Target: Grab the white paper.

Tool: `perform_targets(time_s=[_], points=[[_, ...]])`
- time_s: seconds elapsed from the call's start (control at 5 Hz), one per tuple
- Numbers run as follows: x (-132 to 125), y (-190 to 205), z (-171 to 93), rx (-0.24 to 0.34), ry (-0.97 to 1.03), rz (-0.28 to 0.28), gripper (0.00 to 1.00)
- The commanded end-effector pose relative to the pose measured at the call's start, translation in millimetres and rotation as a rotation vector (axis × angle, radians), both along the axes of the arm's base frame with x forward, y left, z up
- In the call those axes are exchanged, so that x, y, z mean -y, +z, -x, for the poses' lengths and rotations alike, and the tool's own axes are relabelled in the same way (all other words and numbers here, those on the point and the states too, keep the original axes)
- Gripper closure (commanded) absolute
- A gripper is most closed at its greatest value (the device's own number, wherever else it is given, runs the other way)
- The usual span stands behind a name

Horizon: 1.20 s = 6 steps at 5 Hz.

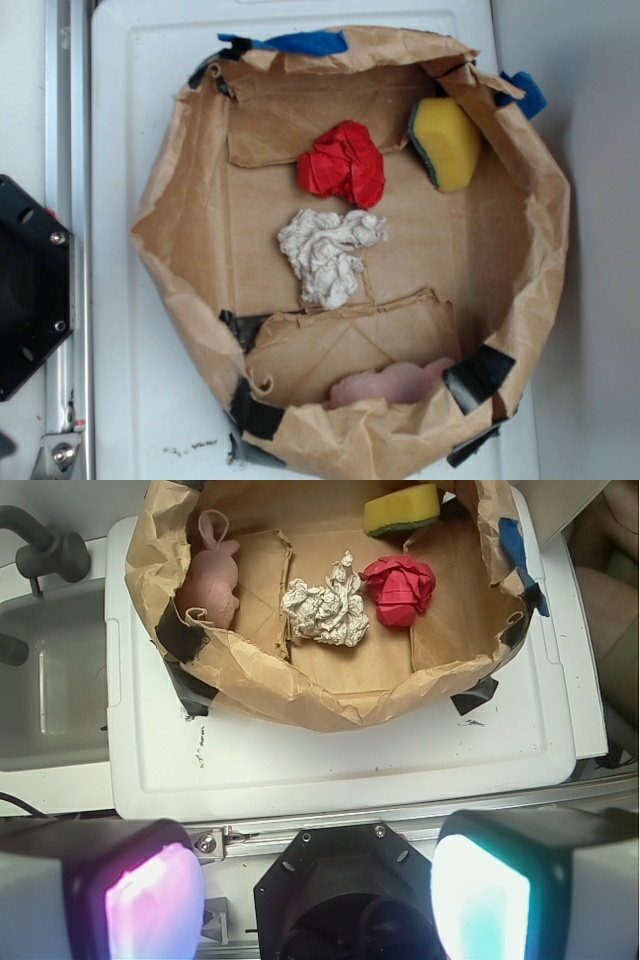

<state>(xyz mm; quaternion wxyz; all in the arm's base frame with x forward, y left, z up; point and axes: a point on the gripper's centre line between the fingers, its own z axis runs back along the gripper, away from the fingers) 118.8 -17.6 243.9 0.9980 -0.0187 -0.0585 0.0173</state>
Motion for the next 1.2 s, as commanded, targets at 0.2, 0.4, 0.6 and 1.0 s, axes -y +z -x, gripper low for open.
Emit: perform_targets(time_s=[0.2, 0.4, 0.6, 1.0], points=[[5.6, -3.4, -27.8, -0.005, 0.052, -0.009, 0.0], [8.3, -7.9, -46.5, 0.001, 0.091, -0.012, 0.0], [7.3, -13.6, -62.5, 0.014, 0.162, -0.004, 0.0], [-3.6, -33.9, -103.1, 0.026, 0.499, 0.064, 0.0]])
